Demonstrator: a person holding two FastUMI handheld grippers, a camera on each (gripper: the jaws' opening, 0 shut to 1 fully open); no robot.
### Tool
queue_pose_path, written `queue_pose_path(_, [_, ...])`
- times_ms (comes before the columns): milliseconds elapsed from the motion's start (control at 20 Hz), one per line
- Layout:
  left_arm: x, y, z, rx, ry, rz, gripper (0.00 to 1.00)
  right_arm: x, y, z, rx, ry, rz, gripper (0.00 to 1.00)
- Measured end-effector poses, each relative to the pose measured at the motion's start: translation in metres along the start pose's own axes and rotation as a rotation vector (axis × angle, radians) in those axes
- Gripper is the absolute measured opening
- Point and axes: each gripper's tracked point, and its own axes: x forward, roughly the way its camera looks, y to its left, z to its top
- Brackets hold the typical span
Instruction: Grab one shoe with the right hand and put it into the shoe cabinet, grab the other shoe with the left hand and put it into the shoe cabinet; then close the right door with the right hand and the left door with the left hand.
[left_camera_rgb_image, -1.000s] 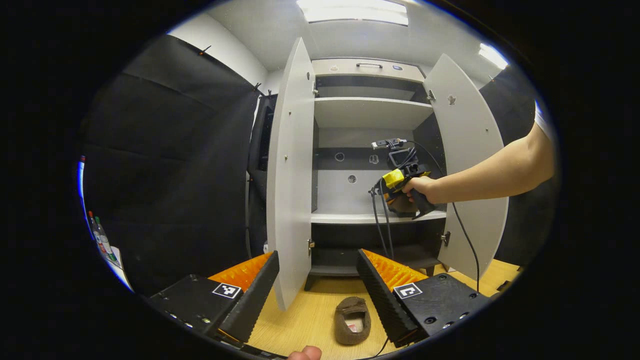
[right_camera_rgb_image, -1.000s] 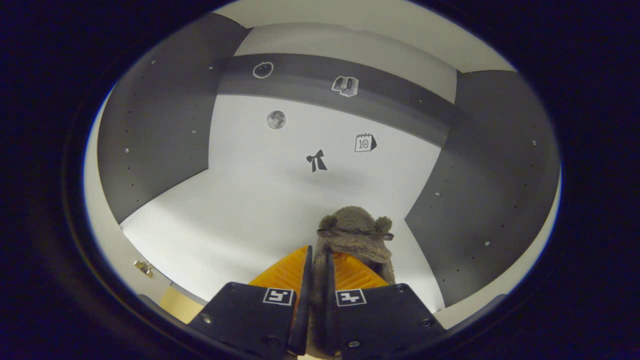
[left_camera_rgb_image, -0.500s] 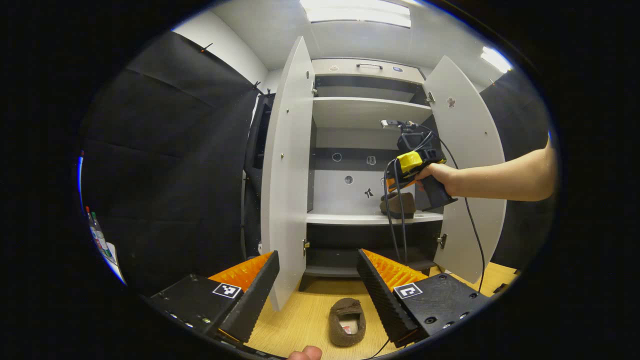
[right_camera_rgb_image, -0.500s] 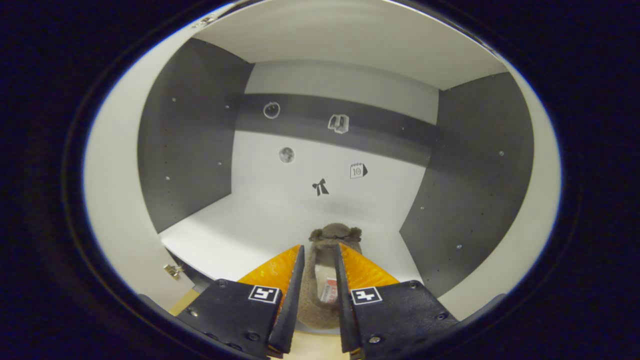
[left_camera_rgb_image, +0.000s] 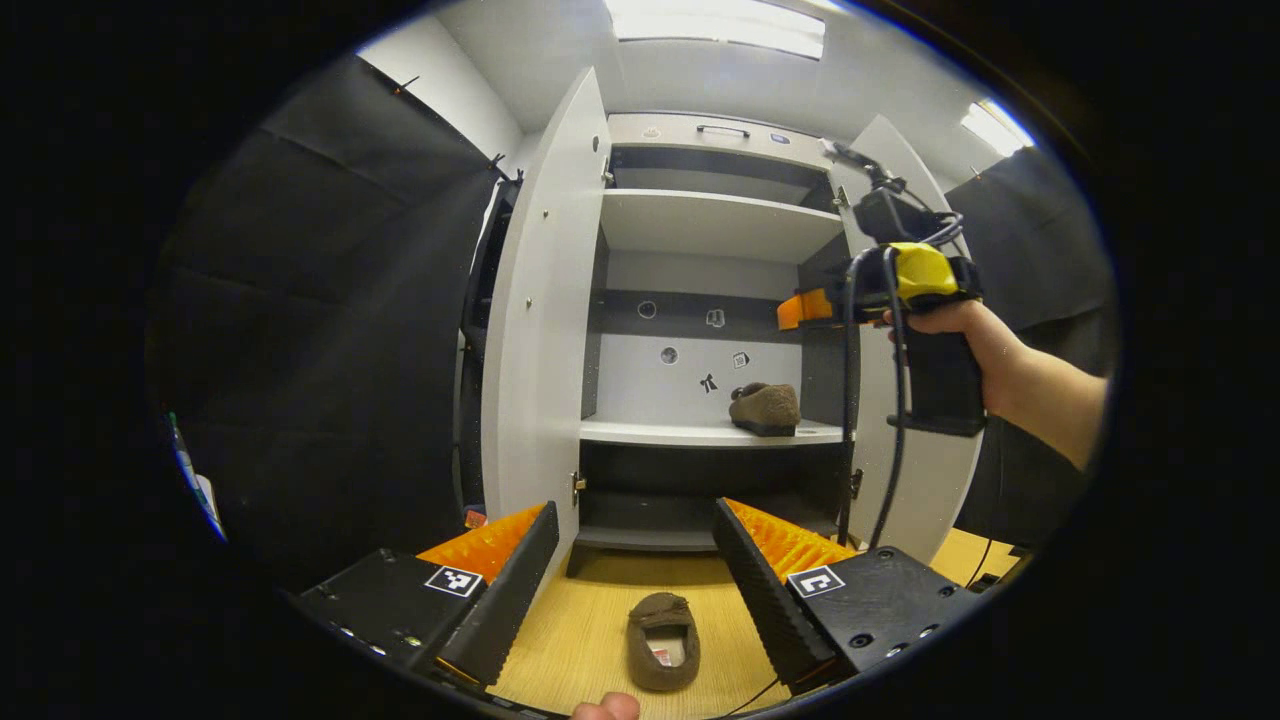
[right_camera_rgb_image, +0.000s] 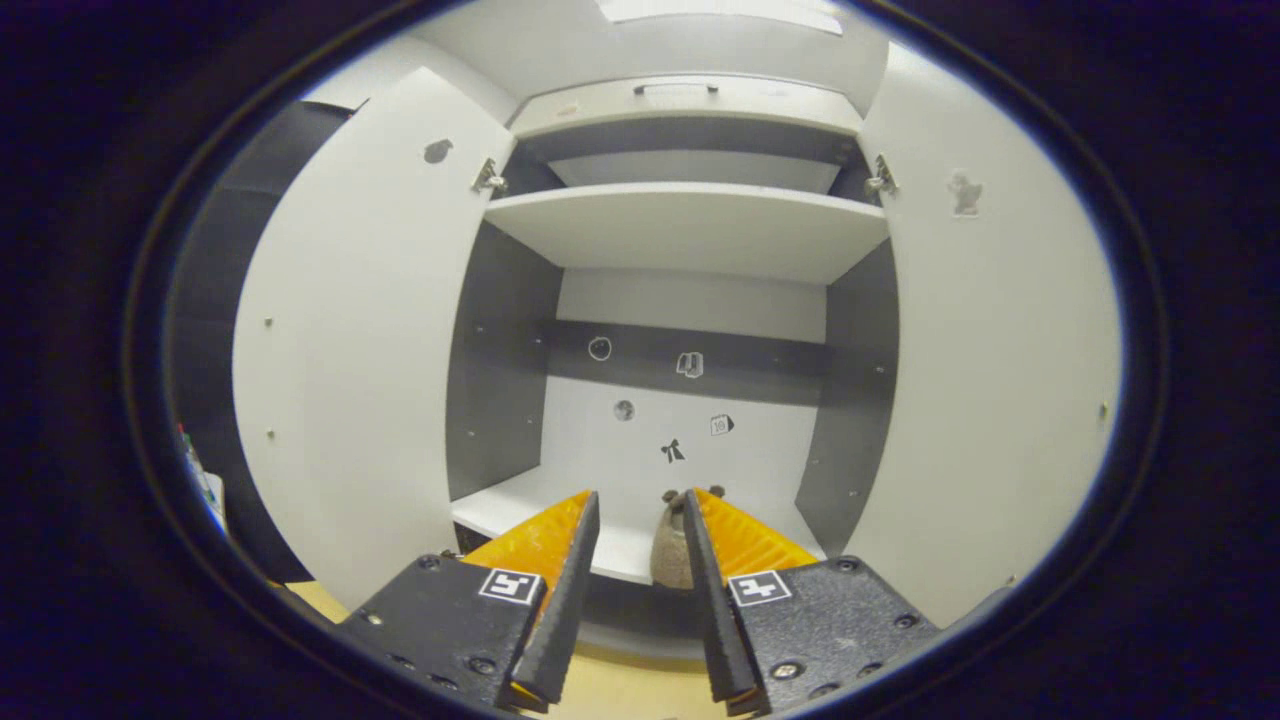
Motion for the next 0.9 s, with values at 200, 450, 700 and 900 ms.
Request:
queue_pose_path(200, [-0.003,-0.005,-0.006,-0.027,0.023,-0.025,0.95,-0.063,0.023,-0.033,0.013,-0.034,0.048,0.63])
queue_pose_path(450, [-0.008,-0.004,-0.012,-0.022,0.038,-0.023,0.95,-0.119,0.026,-0.077,-0.038,-0.05,0.029,0.86])
queue_pose_path(700, [-0.01,-0.007,-0.023,-0.002,0.077,-0.034,0.95,-0.162,0.005,-0.133,-0.019,0.018,-0.057,0.94])
queue_pose_path(900, [-0.011,-0.007,-0.026,0.014,0.089,-0.035,0.95,-0.179,-0.011,-0.157,0.037,0.076,-0.108,0.95])
